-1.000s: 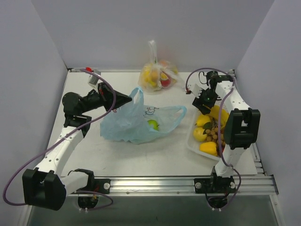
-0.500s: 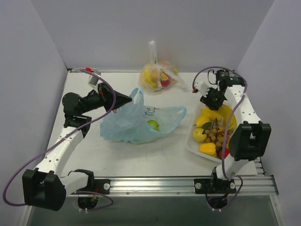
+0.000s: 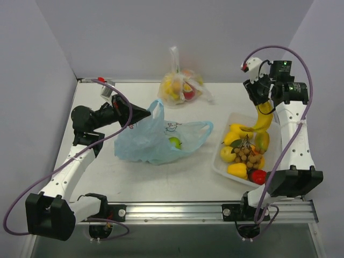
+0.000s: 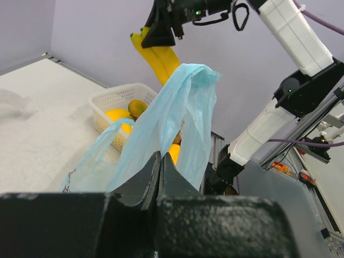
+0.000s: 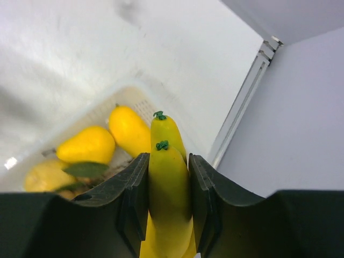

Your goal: Place the fake fruits into the plastic bag and tie a complex knot

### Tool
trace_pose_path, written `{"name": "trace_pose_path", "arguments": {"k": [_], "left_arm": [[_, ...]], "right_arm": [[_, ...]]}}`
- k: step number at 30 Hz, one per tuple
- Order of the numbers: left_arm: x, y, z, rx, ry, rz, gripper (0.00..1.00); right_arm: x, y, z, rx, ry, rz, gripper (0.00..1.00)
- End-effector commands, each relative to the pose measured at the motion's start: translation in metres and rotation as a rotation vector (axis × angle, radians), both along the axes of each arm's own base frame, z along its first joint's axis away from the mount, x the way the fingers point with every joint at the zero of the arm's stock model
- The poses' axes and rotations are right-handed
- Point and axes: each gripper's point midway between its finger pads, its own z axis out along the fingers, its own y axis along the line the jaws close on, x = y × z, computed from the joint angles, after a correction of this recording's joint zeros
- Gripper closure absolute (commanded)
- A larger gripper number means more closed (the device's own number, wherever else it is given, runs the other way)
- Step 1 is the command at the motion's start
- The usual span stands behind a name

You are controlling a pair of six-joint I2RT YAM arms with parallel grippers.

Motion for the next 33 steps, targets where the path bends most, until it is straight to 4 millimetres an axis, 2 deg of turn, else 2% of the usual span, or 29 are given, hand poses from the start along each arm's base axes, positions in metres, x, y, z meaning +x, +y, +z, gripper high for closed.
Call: {"name": "trace_pose_path", "arguments": {"k": [1,2,3,4,5,7,9,10,14,15,16,17,18,21,22,24,26,28,30,31,32,33], "left_arm": [[0.003,0.003,0.019,-0.032,-0.057,0.03,1.0],[0.005,0.004,0.019,-0.041,-0.044,0.04,1.0],[0.007,0.004,0.018,-0.044,-0.033,0.044,1.0],[0.008,0.004,0.018,-0.049,-0.022,0.049,1.0],[0.009,0.004,0.018,-0.056,-0.016,0.056,1.0],[0.011,0.005,0.017,-0.061,0.001,0.063,1.0],[0.012,0.006,0.018,-0.066,0.008,0.068,1.0],[0.011,0.007,0.019,-0.069,0.009,0.07,1.0],[0.017,0.009,0.017,-0.079,0.023,0.096,1.0],[0.02,0.01,0.017,-0.082,0.027,0.107,1.0],[0.023,0.011,0.015,-0.088,0.043,0.118,1.0],[0.025,0.012,0.014,-0.089,0.05,0.122,1.0],[0.026,0.012,0.014,-0.09,0.053,0.123,1.0],[0.029,0.013,0.016,-0.096,0.057,0.128,1.0],[0.03,0.013,0.018,-0.099,0.057,0.133,1.0],[0.03,0.014,0.019,-0.103,0.054,0.138,1.0],[0.03,0.014,0.019,-0.103,0.056,0.136,1.0],[0.028,0.016,0.018,-0.106,0.069,0.134,1.0],[0.028,0.019,0.017,-0.109,0.072,0.147,1.0],[0.028,0.019,0.017,-0.111,0.072,0.149,1.0],[0.027,0.021,0.019,-0.116,0.068,0.155,1.0],[0.027,0.022,0.019,-0.117,0.067,0.158,1.0]], "right_arm": [[-0.011,0.036,0.053,0.347,-0.138,-0.242,1.0],[-0.002,0.045,0.065,0.495,-0.196,-0.353,1.0],[-0.004,0.043,0.078,0.557,-0.271,-0.45,1.0],[-0.003,0.049,0.054,0.596,-0.248,-0.505,1.0],[0.0,0.072,0.077,0.718,-0.341,-0.506,1.0],[0.006,0.072,0.065,0.741,-0.396,-0.643,1.0],[0.013,0.092,0.05,0.817,-0.315,-0.684,1.0],[0.016,0.094,0.046,0.816,-0.303,-0.702,1.0],[0.02,0.114,0.023,0.732,-0.293,-0.695,1.0],[0.015,0.135,0.019,0.718,-0.288,-0.645,1.0],[0.015,0.138,0.018,0.677,-0.321,-0.641,1.0],[0.016,0.15,0.019,0.67,-0.345,-0.61,1.0],[0.009,0.171,0.011,0.644,-0.338,-0.559,1.0],[0.006,0.194,0.007,0.591,-0.367,-0.497,1.0],[-0.001,0.211,0.005,0.578,-0.363,-0.452,1.0],[-0.002,0.226,-0.001,0.548,-0.366,-0.422,1.0],[-0.004,0.248,-0.012,0.544,-0.338,-0.391,1.0],[-0.004,0.268,-0.012,0.584,-0.311,-0.365,1.0],[-0.004,0.294,-0.023,0.624,-0.259,-0.352,1.0],[-0.002,0.305,-0.015,0.665,-0.252,-0.351,1.0],[-0.001,0.314,-0.028,0.663,-0.214,-0.36,1.0],[-0.001,0.324,-0.03,0.728,-0.173,-0.389,1.0]]}}
